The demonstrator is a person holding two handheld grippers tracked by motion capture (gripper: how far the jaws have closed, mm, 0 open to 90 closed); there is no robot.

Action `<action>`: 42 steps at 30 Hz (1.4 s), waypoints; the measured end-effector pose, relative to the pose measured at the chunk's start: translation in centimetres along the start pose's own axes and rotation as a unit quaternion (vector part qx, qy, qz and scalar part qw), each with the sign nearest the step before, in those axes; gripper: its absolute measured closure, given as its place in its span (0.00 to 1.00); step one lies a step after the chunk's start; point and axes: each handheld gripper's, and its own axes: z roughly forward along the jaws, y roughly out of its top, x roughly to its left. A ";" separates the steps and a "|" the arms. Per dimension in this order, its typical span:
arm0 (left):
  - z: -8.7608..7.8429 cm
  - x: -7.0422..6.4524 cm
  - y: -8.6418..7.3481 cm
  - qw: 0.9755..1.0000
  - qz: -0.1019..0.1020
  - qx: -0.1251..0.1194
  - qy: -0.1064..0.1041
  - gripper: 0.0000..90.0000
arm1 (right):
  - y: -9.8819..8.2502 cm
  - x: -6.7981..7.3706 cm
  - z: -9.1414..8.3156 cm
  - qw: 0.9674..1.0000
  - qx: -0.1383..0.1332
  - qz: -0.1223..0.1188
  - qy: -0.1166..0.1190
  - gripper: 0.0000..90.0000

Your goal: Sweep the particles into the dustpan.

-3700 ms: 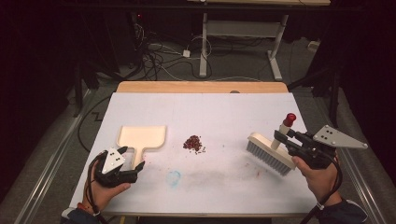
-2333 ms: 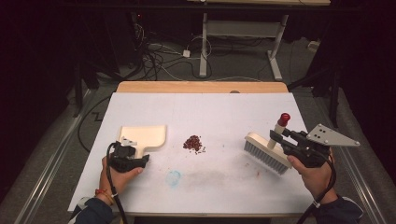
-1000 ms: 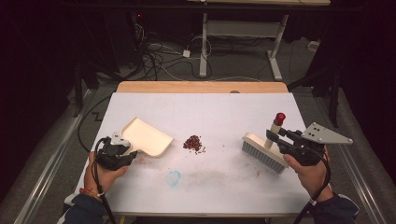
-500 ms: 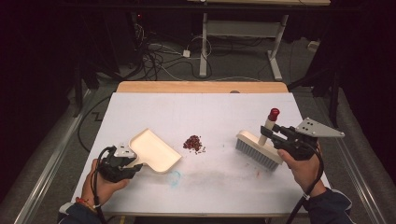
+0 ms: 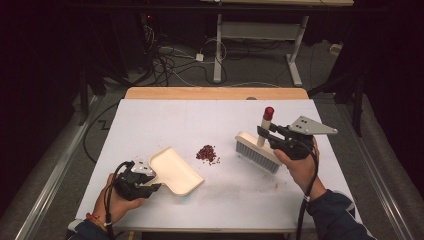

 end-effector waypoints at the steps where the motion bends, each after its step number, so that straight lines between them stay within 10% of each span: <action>1: 0.1 -0.1 0.1 1.000 0.004 0.001 0.000 0.71 | 0.2 0.1 0.6 1.000 -0.004 -0.001 0.000 0.78; 18: 1.7 -1.4 0.9 1.000 0.006 0.004 0.012 0.71 | 1.2 2.1 10.7 0.999 -0.006 -0.001 -0.043 0.78; 42: 3.4 -2.4 3.2 0.999 -0.029 0.024 0.025 0.71 | 0.5 8.3 11.7 1.000 -0.021 -0.007 0.007 0.76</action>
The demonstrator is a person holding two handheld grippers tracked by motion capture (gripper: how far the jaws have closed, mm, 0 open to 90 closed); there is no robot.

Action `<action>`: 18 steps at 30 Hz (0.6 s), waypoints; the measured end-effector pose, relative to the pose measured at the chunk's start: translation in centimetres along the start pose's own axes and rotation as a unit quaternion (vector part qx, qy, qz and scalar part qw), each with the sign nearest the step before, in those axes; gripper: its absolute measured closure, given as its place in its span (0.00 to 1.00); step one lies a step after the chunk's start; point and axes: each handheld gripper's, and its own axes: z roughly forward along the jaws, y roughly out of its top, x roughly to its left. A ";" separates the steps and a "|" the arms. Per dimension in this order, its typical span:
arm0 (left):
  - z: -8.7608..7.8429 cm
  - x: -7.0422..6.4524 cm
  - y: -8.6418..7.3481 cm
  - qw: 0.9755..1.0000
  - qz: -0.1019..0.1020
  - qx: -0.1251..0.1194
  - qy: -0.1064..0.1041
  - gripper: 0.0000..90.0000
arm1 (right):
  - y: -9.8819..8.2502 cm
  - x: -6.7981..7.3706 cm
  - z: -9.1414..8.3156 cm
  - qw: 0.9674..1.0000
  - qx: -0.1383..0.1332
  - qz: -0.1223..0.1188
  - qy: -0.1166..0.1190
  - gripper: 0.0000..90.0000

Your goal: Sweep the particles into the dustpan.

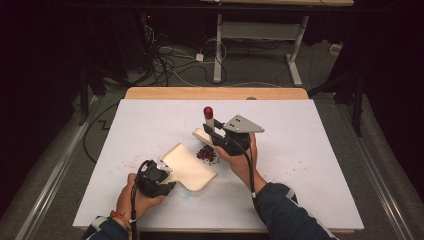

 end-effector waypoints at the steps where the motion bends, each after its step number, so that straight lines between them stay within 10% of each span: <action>1: 0.1 -0.1 0.1 1.000 -0.002 0.000 0.000 0.71 | -0.1 0.4 0.0 1.000 0.000 0.000 -0.002 0.76; 18: 1.1 -1.5 1.2 1.000 -0.019 0.001 0.014 0.71 | -0.2 3.5 -0.9 1.000 0.003 -0.006 0.025 0.75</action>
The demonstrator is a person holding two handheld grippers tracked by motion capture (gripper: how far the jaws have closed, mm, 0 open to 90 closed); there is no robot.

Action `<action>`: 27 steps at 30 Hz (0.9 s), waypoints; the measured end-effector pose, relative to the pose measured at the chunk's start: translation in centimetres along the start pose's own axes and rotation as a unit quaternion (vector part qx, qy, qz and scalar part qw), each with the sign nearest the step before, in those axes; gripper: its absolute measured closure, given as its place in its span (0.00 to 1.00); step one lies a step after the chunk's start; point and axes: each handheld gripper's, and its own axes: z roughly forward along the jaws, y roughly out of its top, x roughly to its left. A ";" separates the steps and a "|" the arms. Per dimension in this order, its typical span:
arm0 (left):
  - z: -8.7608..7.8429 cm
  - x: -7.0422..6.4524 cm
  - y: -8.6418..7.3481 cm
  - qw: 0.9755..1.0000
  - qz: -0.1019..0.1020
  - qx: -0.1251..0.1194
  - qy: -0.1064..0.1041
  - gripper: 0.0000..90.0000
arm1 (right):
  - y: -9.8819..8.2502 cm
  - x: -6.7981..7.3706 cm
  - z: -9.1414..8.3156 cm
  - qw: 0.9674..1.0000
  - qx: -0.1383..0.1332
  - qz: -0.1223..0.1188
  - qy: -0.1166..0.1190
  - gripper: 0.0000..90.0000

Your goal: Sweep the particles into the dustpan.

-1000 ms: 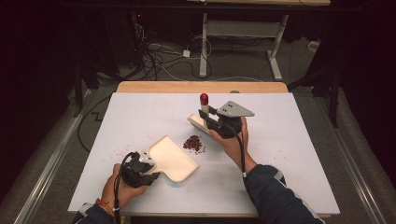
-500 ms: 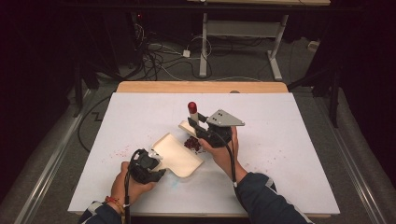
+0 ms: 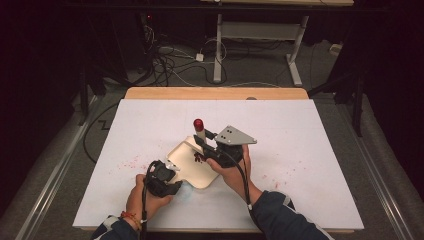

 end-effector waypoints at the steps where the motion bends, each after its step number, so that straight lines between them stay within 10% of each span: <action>1: 0.1 -0.2 0.2 1.000 -0.003 -0.001 0.002 0.71 | 0.0 0.2 -0.1 1.000 0.000 0.000 0.000 0.75; 27: -0.1 -0.1 0.3 1.000 -0.006 -0.004 -0.005 0.71 | 0.3 1.9 -1.4 0.999 0.000 -0.028 0.016 0.77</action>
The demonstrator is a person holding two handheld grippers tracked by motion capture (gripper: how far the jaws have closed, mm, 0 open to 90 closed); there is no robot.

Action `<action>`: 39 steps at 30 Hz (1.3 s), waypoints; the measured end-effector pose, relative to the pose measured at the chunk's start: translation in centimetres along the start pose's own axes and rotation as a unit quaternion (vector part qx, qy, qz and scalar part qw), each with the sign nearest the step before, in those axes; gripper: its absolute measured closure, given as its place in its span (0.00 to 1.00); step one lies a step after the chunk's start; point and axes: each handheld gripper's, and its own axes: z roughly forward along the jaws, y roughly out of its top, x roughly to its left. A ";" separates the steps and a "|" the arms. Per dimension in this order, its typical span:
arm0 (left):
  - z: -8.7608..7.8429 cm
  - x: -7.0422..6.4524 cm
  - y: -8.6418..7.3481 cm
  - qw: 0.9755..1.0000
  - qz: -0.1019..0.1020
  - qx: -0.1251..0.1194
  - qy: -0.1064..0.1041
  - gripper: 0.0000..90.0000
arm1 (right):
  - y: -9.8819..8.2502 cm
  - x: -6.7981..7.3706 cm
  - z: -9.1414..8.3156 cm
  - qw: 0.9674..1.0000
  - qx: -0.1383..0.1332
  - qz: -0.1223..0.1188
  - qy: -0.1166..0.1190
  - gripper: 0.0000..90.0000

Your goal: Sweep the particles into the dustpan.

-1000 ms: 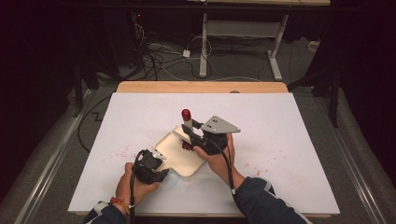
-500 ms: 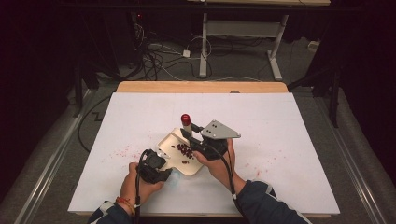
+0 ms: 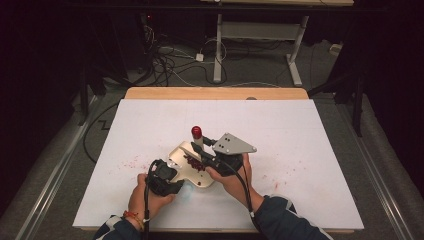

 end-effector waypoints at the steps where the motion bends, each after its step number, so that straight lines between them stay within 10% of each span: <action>1: 0.0 0.0 0.0 1.000 0.000 0.000 0.000 0.71 | 0.0 0.0 0.0 1.000 0.000 0.000 0.000 0.77; 23: 0.1 0.3 -0.2 1.000 0.000 -0.003 -0.007 0.71 | 0.7 0.3 -1.3 1.000 -0.009 0.003 0.023 0.78; 39: -0.1 0.5 -0.5 1.000 0.010 -0.003 -0.005 0.71 | 2.5 -3.6 -4.1 0.998 -0.043 0.036 -0.010 0.78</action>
